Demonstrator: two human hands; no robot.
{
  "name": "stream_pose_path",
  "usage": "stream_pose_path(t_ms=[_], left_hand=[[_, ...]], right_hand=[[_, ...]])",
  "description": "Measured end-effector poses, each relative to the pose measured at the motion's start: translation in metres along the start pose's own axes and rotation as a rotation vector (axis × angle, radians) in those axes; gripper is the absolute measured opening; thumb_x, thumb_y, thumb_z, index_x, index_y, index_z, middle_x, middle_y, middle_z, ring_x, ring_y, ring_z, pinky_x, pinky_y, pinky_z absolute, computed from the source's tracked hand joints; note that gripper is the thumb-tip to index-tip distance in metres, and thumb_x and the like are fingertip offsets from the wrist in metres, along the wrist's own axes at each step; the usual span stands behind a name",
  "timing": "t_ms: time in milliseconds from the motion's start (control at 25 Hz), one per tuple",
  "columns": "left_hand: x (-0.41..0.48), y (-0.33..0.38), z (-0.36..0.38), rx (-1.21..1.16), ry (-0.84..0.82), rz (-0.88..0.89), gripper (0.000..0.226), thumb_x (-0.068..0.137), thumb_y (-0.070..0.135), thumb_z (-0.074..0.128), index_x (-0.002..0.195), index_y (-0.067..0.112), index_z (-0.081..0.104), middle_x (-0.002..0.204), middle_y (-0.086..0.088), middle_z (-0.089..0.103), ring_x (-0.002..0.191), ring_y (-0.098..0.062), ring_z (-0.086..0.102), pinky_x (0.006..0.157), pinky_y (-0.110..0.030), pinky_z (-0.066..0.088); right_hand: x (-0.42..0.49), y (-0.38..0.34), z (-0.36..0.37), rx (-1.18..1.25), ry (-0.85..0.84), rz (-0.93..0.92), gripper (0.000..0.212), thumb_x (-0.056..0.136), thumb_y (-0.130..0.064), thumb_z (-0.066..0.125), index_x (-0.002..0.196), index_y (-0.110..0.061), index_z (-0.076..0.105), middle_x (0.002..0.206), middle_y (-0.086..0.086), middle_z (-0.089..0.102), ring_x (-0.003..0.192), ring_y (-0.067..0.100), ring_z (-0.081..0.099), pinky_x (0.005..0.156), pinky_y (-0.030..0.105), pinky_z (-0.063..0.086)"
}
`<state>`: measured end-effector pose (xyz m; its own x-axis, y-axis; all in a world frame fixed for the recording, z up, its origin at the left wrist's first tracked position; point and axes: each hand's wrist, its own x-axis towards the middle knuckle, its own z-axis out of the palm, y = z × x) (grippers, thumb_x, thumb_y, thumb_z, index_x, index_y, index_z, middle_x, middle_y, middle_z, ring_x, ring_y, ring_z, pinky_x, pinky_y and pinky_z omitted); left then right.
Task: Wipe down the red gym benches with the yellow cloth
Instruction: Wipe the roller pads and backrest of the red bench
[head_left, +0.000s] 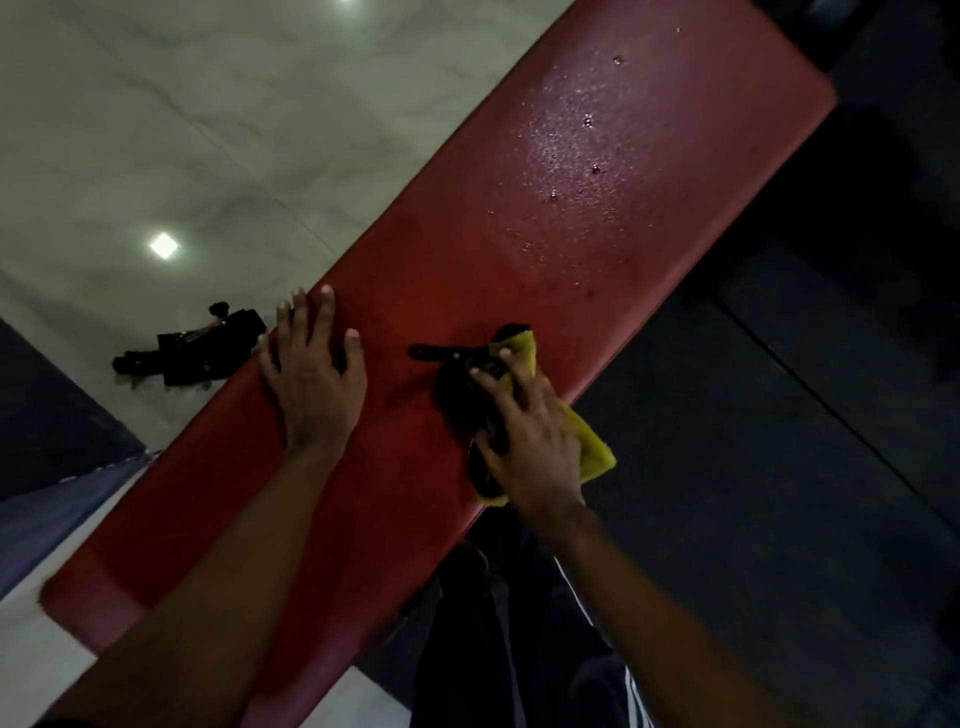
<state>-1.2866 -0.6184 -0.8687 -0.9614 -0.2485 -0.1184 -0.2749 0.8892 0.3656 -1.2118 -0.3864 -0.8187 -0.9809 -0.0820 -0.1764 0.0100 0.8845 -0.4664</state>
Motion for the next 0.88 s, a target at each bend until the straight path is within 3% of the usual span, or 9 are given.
stream_pose_path(t_ms=[120, 280, 440, 600, 800, 880], left_hand=[[0.010, 0.008, 0.002, -0.030, -0.022, 0.057, 0.062, 0.103, 0.045, 0.037, 0.159, 0.020, 0.027, 0.165, -0.004, 0.025, 0.154, -0.023, 0.016, 0.123, -0.051, 0.008], [0.018, 0.020, 0.010, 0.094, -0.035, 0.045, 0.068, 0.104, 0.054, 0.027, 0.160, 0.017, 0.019, 0.167, -0.005, 0.020, 0.155, -0.026, 0.014, 0.122, -0.053, 0.006], [0.016, 0.024, 0.011, 0.100, -0.031, 0.010, 0.070, 0.103, 0.055, 0.028, 0.160, 0.015, 0.021, 0.166, -0.006, 0.023, 0.154, -0.028, 0.015, 0.122, -0.055, 0.007], [0.030, 0.049, 0.014, 0.087, -0.027, -0.109, 0.079, 0.097, 0.064, 0.033, 0.157, 0.014, 0.025, 0.163, -0.011, 0.029, 0.151, -0.035, 0.019, 0.120, -0.060, 0.005], [0.034, 0.047, 0.018, 0.131, 0.029, -0.060, 0.077, 0.098, 0.065, 0.034, 0.157, 0.016, 0.028, 0.160, -0.009, 0.034, 0.148, -0.034, 0.027, 0.119, -0.059, 0.011], [0.033, 0.046, 0.020, 0.104, 0.068, -0.072, 0.075, 0.097, 0.066, 0.038, 0.156, 0.019, 0.033, 0.158, -0.007, 0.036, 0.147, -0.029, 0.029, 0.120, -0.056, 0.012]], right_hand=[[-0.008, 0.022, -0.006, 0.055, 0.002, 0.175, 0.077, 0.083, -0.022, 0.077, 0.150, -0.035, 0.040, 0.162, -0.005, 0.023, 0.146, 0.032, 0.033, 0.111, 0.050, 0.044], [0.028, 0.068, -0.029, 0.197, 0.185, 0.469, 0.068, 0.084, -0.024, 0.071, 0.143, -0.039, 0.041, 0.159, -0.009, 0.023, 0.145, 0.026, 0.036, 0.092, 0.051, 0.056], [0.028, 0.048, -0.025, 0.267, 0.303, 0.566, 0.063, 0.087, -0.026, 0.067, 0.144, -0.037, 0.041, 0.160, -0.012, 0.020, 0.138, 0.019, 0.044, 0.083, 0.043, 0.060], [-0.031, 0.007, 0.015, 0.359, 0.254, 0.578, 0.063, 0.093, -0.027, 0.064, 0.148, -0.037, 0.036, 0.163, -0.014, 0.012, 0.137, 0.024, 0.047, 0.087, 0.047, 0.060], [0.003, 0.042, -0.001, 0.458, 0.390, 0.642, 0.053, 0.099, -0.038, 0.060, 0.147, -0.029, 0.040, 0.160, -0.004, 0.023, 0.135, 0.024, 0.047, 0.084, 0.037, 0.056], [0.041, 0.070, -0.017, 0.390, 0.434, 0.626, 0.052, 0.099, -0.042, 0.059, 0.146, -0.029, 0.042, 0.160, -0.001, 0.025, 0.139, 0.025, 0.043, 0.091, 0.045, 0.055]])
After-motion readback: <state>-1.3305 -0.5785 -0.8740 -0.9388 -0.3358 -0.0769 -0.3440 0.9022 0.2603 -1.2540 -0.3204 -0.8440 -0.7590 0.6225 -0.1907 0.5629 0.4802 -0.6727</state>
